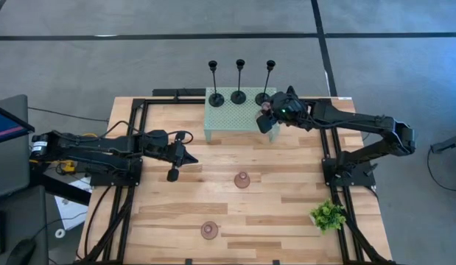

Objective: Pick & Place candle stick holders
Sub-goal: Put the top purple vase candle holder on the shelf

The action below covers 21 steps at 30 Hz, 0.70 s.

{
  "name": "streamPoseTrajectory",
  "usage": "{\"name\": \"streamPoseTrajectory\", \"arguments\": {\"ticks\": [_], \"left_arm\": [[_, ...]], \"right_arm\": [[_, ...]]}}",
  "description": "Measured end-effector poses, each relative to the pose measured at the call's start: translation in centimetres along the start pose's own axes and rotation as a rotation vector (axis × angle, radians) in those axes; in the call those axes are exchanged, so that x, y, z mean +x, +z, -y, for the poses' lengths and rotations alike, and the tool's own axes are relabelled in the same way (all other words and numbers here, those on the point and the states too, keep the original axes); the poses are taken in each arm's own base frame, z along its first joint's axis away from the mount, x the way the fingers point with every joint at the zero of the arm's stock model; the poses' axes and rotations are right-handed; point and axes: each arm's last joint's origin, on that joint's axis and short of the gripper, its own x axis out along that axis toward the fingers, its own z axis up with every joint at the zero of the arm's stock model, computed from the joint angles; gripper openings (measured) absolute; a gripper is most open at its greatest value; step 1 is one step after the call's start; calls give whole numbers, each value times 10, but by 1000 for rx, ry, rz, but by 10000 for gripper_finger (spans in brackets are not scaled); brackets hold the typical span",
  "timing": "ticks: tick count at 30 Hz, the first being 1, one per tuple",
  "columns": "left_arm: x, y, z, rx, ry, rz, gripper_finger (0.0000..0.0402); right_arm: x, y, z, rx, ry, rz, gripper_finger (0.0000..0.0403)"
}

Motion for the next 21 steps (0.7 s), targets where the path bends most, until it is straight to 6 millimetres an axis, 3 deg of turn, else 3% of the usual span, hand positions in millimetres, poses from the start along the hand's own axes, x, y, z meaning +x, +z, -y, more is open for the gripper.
{"name": "streamPoseTrajectory", "arguments": {"ticks": [21], "left_arm": [[0, 0, 0, 0, 0, 0, 6]], "right_arm": [[6, -6, 3, 31, -14, -4, 118]]}}
